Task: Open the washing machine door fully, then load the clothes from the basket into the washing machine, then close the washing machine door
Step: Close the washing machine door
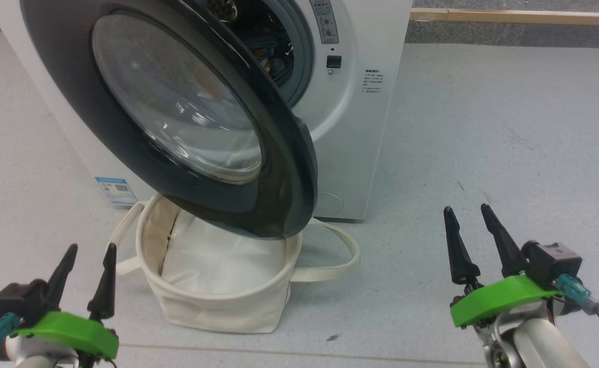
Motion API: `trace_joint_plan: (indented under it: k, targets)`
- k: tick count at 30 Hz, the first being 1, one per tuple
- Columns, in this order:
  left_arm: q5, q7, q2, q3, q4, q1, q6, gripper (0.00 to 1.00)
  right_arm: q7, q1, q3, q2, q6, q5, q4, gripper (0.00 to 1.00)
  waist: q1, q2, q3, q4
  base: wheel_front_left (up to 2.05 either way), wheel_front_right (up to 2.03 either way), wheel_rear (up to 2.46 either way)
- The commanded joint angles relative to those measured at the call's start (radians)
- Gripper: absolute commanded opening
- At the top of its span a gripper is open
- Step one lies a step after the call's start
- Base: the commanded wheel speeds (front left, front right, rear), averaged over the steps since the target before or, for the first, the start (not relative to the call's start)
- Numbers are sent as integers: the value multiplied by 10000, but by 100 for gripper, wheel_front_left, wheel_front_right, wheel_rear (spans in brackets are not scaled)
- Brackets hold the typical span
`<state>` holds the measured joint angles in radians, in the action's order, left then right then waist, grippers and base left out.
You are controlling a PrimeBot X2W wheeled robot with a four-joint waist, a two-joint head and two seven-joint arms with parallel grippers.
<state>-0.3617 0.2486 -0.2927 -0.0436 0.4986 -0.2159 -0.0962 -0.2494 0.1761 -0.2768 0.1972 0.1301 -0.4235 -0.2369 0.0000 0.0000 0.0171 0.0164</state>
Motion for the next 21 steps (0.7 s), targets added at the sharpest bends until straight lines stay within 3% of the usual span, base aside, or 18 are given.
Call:
trace_joint_plan:
  k: [1, 21]
  targets:
    - [118, 127, -240, 534, -369, -483, 7, 100, -124, 77, -105, 68, 6, 80, 359, 100, 0, 0, 1, -23, 0, 0, 0]
    - [1070, 131, 351, 1532, -844, -125, -321, 100, -124, 32, -149, 91, 6, 48, 300, 100, 0, 0, -104, -60, 0, 0, 0]
